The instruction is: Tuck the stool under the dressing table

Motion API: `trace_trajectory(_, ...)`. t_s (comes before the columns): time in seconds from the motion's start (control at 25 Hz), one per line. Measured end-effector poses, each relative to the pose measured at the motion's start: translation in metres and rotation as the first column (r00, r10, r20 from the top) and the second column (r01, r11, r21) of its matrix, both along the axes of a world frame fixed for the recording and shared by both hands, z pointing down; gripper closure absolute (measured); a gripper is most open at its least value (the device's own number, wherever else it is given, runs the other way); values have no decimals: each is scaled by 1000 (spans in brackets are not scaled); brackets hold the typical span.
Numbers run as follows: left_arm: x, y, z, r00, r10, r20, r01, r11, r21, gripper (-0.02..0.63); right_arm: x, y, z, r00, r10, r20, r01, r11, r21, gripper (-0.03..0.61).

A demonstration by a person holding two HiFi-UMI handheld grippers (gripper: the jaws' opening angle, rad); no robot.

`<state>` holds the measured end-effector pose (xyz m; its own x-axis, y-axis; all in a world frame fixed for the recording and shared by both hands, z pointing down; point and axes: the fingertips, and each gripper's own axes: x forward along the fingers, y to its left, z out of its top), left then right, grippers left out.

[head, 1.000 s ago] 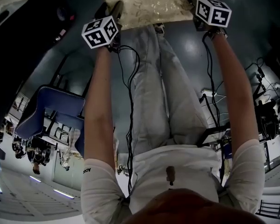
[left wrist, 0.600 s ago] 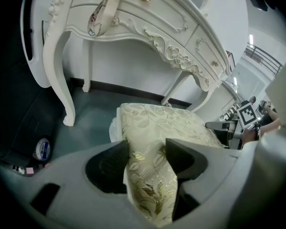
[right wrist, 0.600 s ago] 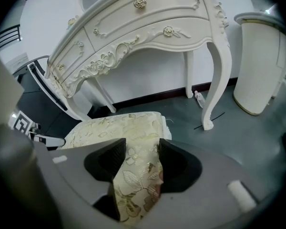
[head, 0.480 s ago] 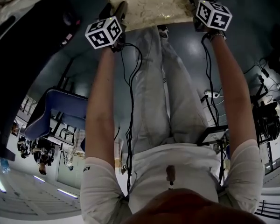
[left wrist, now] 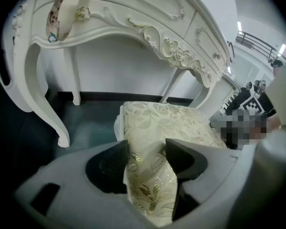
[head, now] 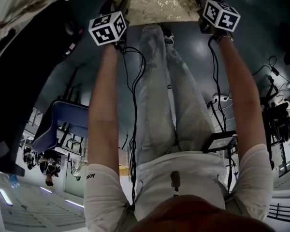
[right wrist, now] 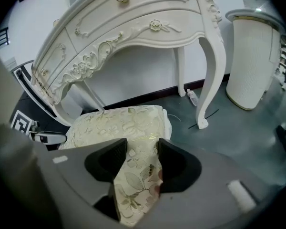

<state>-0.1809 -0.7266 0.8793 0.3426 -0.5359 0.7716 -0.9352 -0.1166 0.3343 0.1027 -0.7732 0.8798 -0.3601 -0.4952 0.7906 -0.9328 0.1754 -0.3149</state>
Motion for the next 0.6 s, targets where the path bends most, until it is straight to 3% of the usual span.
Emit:
trace_trajectory(0.4,-49,-75,-1,997,-74,34,74,997,15,359,-55,-100,-5,999,-52,-2,52,996,79,358)
trace_trajectory(0.6,-57,-94,-4,995,-96,11,96,995,12,354,-67,-124,-10,996,-84,11,83,995,58,354)
